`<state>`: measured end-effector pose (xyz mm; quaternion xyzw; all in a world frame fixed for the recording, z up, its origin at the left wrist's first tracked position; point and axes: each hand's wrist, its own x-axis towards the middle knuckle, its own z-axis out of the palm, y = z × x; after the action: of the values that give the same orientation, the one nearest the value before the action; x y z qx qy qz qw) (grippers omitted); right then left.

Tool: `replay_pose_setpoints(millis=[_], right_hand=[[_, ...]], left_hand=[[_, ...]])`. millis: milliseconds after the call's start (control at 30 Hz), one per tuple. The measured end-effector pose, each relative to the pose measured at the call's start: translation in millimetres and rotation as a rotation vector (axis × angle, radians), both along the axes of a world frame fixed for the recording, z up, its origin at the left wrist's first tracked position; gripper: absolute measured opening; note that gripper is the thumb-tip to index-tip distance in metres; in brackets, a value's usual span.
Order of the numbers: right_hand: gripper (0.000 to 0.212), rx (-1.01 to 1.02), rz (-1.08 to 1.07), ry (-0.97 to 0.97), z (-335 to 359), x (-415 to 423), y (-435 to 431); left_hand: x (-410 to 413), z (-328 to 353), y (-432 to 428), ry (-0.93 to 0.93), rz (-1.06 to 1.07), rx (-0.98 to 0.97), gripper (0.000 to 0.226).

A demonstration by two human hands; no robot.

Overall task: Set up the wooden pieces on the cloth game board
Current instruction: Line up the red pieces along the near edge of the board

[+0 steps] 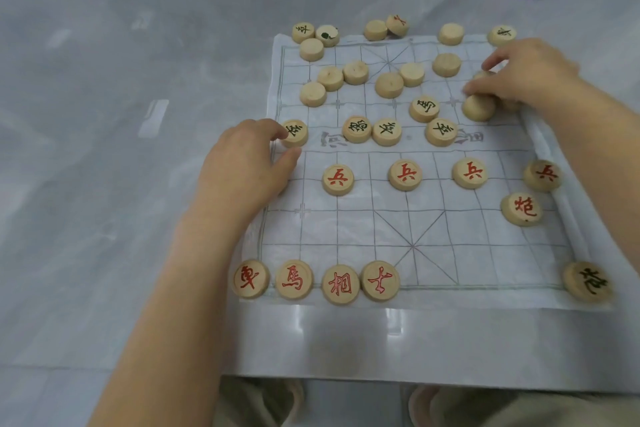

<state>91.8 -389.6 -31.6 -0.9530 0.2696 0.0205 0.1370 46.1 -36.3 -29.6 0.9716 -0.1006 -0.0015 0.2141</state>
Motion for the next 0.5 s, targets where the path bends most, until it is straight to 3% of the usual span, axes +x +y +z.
replay_pose_setpoints(millis=[133,233,333,433,500], right_hand=[[0.050,0.025,-0.020,0.031,-1.3,1.5,-3.3],[0.042,0.067,-0.002,-0.110,3.9,-3.1,3.0],[0.033,0.458,0.141,-0.277,19.1,-23.3,43.3],[0.024,0.884,0.319,-0.218,26.3,-62.6,95.6],[0.024,1.258,0.314,-0.162,25.3,-86.7,118.1]], left_hand=[[0.5,-1.1,-0.1,-0.006,-0.003,0.015,0.034],[0.4,-0.8,-0.5,-0.006,-0.005,0.012,0.034],[1.0,-0.4,-0.3,-0.008,0.000,0.010,0.034],[0.2,-0.2,-0.7,-0.007,-0.003,0.006,0.035],[-0.1,-0.1,-0.5,-0.008,0.001,0.003,0.034]])
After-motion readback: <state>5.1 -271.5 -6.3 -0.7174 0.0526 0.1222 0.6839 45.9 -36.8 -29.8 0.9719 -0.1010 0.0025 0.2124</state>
